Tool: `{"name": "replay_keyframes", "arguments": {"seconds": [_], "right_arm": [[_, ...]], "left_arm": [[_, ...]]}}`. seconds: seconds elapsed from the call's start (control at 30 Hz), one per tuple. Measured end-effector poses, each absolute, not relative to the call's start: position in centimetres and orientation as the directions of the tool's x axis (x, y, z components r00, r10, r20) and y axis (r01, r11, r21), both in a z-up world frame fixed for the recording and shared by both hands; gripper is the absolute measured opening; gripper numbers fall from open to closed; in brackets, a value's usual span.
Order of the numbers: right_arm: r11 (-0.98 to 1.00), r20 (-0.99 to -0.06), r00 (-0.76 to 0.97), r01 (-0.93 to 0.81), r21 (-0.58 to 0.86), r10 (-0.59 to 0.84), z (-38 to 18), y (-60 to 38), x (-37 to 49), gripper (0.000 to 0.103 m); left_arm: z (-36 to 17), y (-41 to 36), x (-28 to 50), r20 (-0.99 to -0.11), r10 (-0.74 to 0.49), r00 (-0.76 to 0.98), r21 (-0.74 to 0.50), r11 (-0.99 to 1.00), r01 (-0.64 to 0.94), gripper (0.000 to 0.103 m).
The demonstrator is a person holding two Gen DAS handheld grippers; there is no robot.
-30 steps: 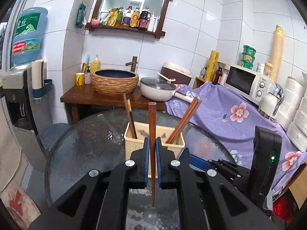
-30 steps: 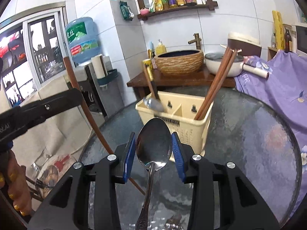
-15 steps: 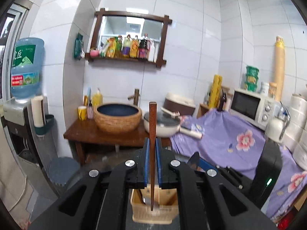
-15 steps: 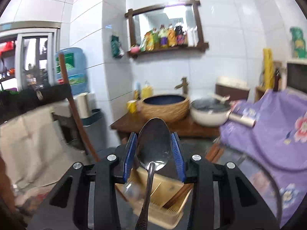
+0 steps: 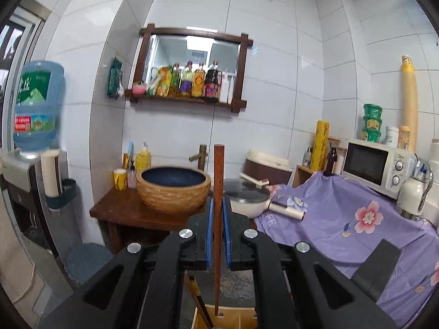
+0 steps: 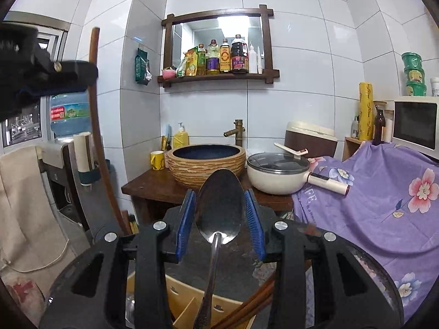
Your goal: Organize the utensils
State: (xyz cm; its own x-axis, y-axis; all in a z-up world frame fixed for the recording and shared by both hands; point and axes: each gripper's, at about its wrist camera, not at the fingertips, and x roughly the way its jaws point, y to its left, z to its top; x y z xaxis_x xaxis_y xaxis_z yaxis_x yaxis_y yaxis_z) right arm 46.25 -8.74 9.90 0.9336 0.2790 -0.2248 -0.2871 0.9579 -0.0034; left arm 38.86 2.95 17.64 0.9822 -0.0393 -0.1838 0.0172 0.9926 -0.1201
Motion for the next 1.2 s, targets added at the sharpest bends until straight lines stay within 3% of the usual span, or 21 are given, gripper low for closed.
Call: {"name": "replay_keyframes", "arguments": {"seconds": [0.37, 0.4, 0.5, 0.63, 0.7, 0.77, 0.87, 1.03, 1.2], "right_arm": [[0.946, -0.268, 0.92, -0.316, -0.074, 0.287, 4.7, -8.3, 44.2, 0.04], [0.944, -0.269, 0.918, -0.321, -0.08, 0.29, 4.4, -8.3, 43.9, 0.049], [0.941, -0.249, 0.924, -0.323, -0.1, 0.291, 4.2, -8.3, 42.7, 0.058], [0.94, -0.213, 0.935, -0.316, -0.132, 0.284, 5.0, -8.5, 40.8, 0.062], [0.94, -0.212, 0.934, -0.318, -0.125, 0.288, 5.5, -9.0, 39.6, 0.067], [0.935, -0.227, 0.922, -0.342, -0.093, 0.314, 6.1, -9.6, 38.1, 0.075], [0.921, -0.293, 0.891, -0.382, -0.074, 0.346, 6.2, -9.8, 36.2, 0.077], [0.88, -0.501, 0.778, -0.47, -0.067, 0.378, 3.1, -8.5, 32.8, 0.079], [0.859, -0.686, 0.633, -0.511, -0.023, 0.359, -2.7, -7.3, 30.7, 0.079]], "left_arm": [[9.5, 4.3, 39.4, -0.331, -0.086, 0.94, -0.159, 0.987, 0.034, 0.008], [9.3, 4.4, 39.1, -0.333, -0.08, 0.939, -0.155, 0.987, 0.03, 0.017], [9.1, 5.3, 37.5, -0.31, -0.073, 0.948, -0.181, 0.983, 0.016, 0.045], [9.7, 6.9, 34.8, -0.277, -0.044, 0.96, -0.223, 0.975, -0.02, 0.057], [10.2, 7.7, 32.8, -0.251, 0.002, 0.968, -0.22, 0.974, -0.059, 0.073], [10.4, 8.2, 31.1, -0.232, 0.034, 0.972, -0.218, 0.972, -0.086, 0.082], [9.9, 8.1, 28.9, -0.276, 0.079, 0.958, -0.171, 0.977, -0.129, 0.097], [5.5, 7.8, 25.9, -0.443, 0.116, 0.889, -0.101, 0.979, -0.178, 0.097], [0.7, 8.5, 23.2, -0.543, 0.14, 0.828, -0.086, 0.972, -0.221, 0.097]]}}
